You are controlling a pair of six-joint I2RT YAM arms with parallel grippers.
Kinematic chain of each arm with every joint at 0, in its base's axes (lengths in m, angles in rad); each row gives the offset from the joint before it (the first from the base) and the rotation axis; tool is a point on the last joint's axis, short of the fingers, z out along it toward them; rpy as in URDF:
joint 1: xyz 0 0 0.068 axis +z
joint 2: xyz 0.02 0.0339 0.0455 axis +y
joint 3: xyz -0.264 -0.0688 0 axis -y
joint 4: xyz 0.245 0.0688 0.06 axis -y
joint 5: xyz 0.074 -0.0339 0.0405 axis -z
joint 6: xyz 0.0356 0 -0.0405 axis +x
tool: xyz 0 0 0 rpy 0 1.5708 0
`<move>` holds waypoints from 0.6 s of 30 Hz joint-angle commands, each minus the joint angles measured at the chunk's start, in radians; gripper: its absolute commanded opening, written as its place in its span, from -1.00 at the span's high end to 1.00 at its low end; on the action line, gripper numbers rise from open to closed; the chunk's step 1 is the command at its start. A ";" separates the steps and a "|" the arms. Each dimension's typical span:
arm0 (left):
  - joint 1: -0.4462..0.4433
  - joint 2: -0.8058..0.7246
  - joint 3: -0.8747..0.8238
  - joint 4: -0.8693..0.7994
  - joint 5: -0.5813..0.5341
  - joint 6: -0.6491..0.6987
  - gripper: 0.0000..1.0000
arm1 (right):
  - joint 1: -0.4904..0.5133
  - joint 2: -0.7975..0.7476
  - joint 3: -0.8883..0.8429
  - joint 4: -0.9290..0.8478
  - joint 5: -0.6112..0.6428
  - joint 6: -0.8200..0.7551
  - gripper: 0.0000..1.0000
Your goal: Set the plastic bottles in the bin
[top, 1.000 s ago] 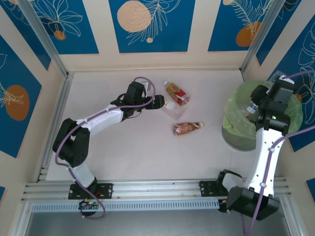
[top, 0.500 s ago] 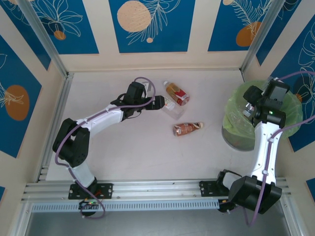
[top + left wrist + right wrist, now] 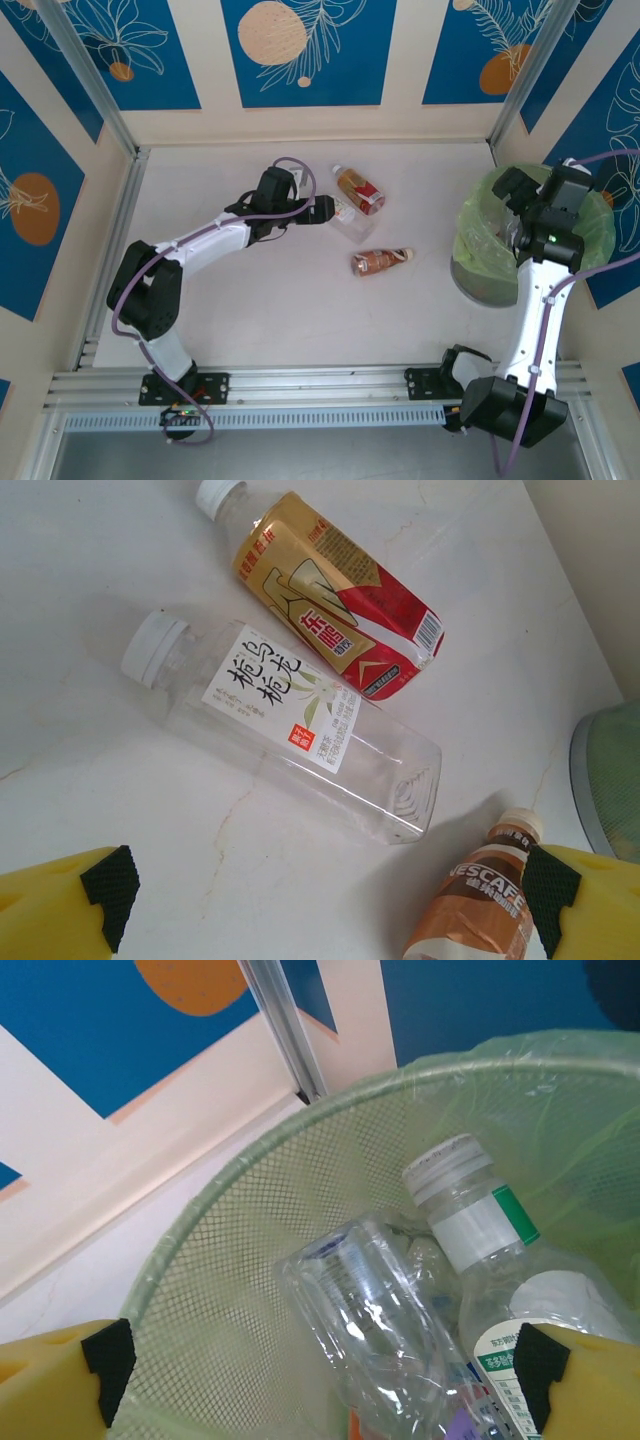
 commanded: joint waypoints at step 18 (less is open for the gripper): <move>0.006 0.072 0.064 -0.028 0.044 -0.064 -0.99 | 0.120 -0.093 0.049 -0.032 -0.318 -0.008 -0.99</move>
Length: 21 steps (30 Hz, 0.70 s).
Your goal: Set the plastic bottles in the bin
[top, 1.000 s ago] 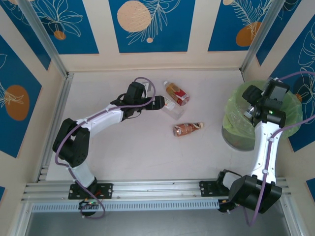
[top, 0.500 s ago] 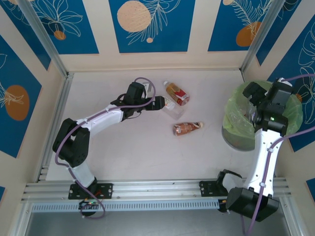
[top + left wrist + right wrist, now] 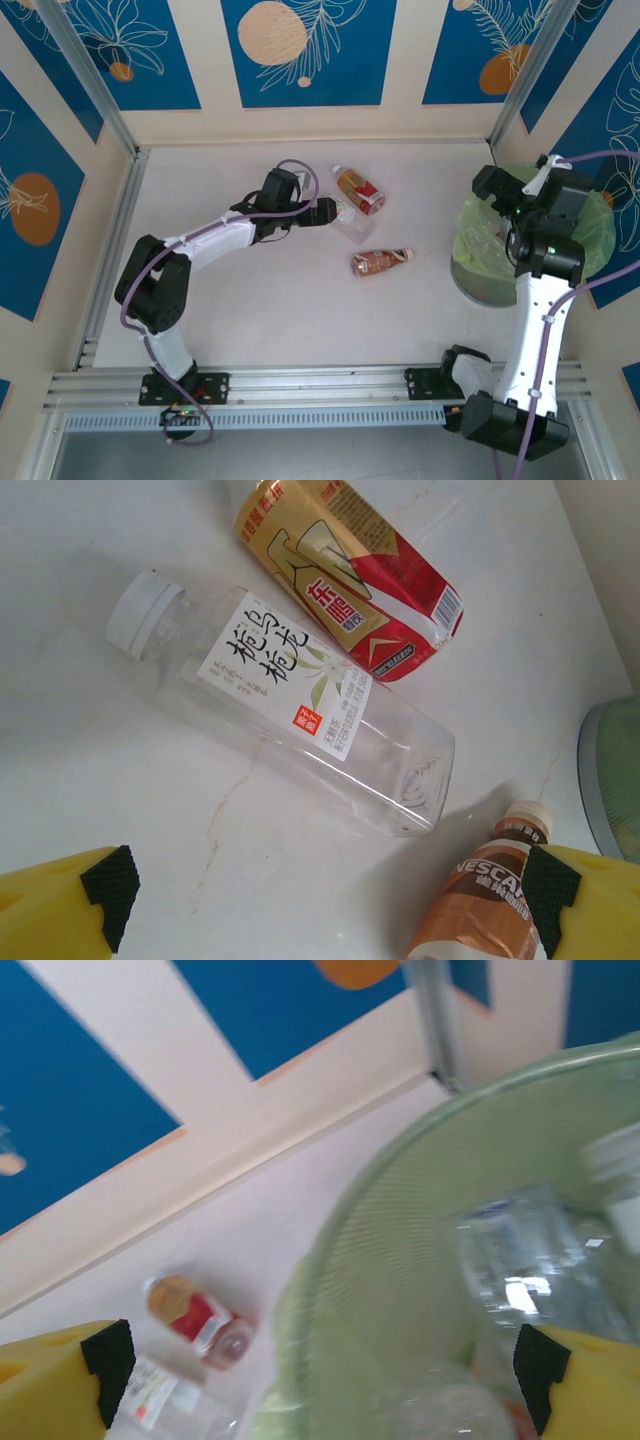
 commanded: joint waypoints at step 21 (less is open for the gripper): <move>-0.002 0.070 0.143 -0.192 -0.097 -0.112 -0.99 | 0.456 -0.019 -0.059 0.147 -0.136 0.024 -1.00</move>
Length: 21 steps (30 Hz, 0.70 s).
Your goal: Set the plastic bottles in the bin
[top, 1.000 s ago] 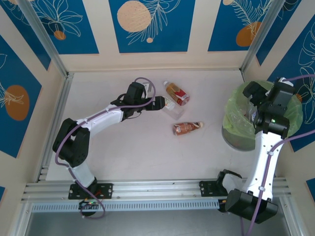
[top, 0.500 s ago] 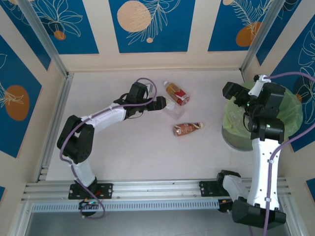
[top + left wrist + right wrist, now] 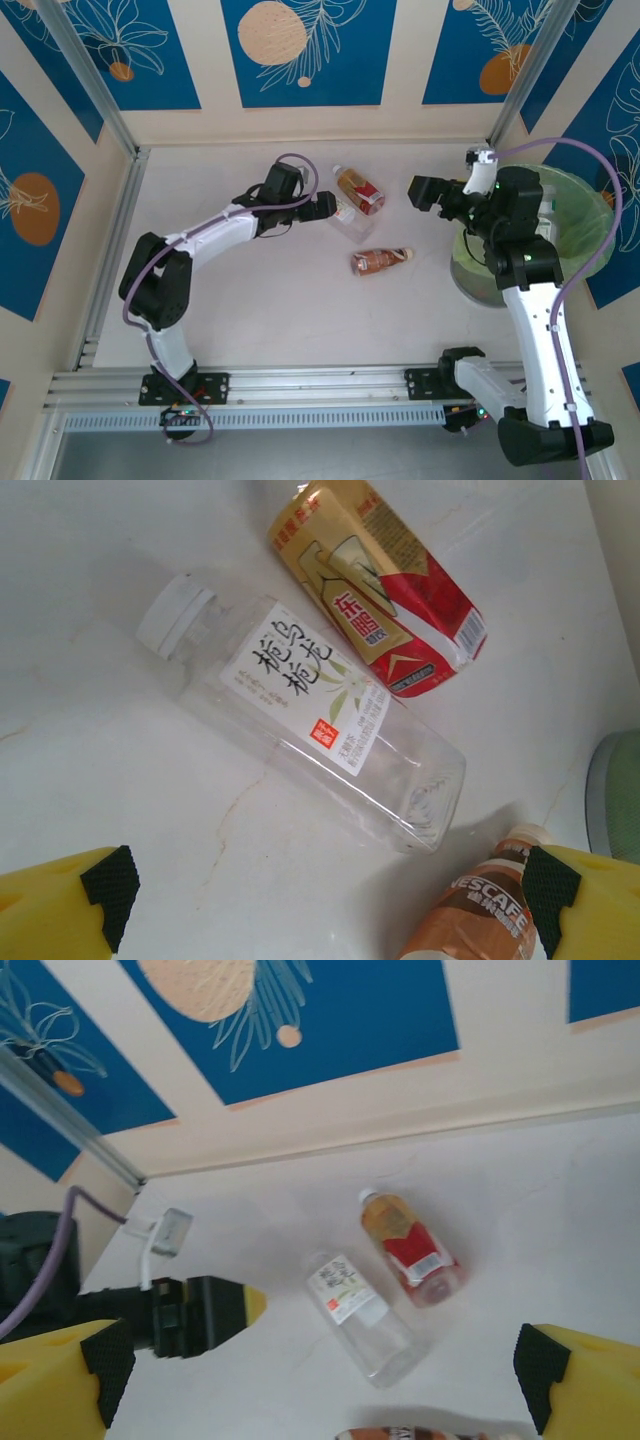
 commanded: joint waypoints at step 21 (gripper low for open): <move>-0.141 0.399 0.582 -0.568 -0.311 -0.444 -0.99 | 0.229 0.004 -0.111 0.011 0.329 0.096 -0.98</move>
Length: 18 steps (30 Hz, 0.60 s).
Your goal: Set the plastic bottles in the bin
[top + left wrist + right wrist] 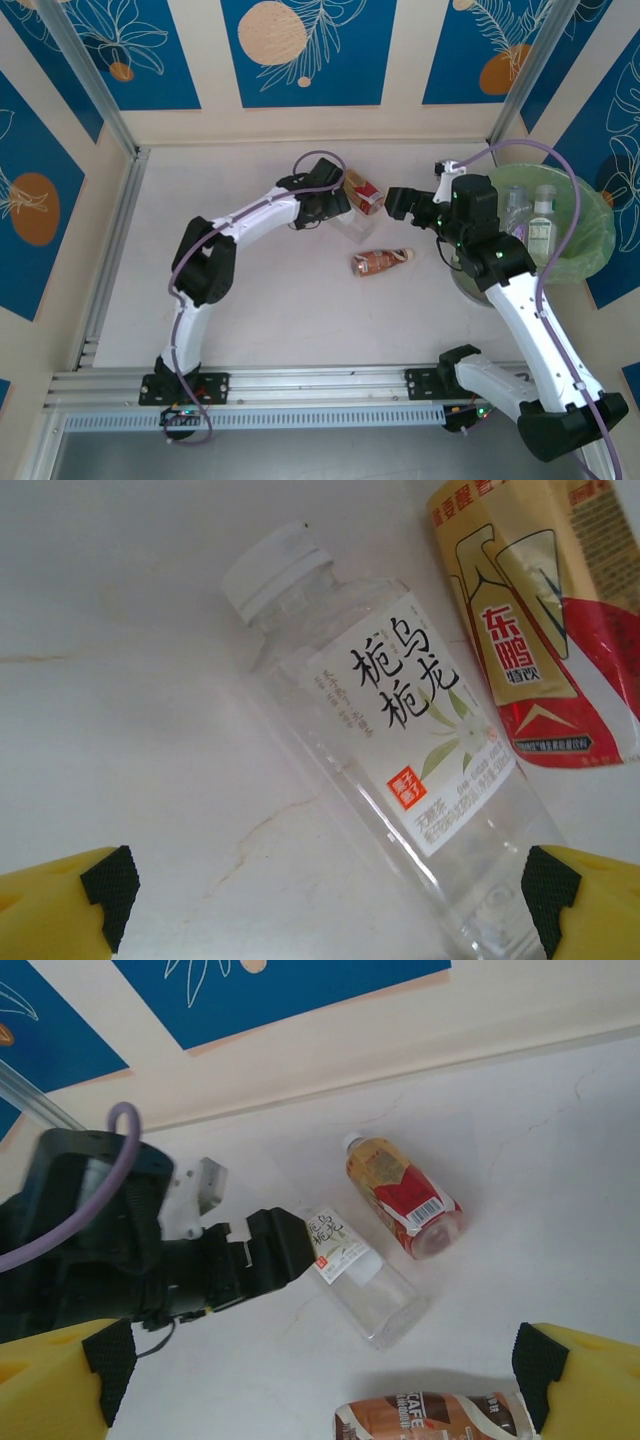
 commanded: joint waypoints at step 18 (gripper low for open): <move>-0.056 0.401 0.530 -0.320 -0.100 -0.157 -0.99 | 0.001 -0.061 -0.019 -0.047 0.067 0.012 -0.98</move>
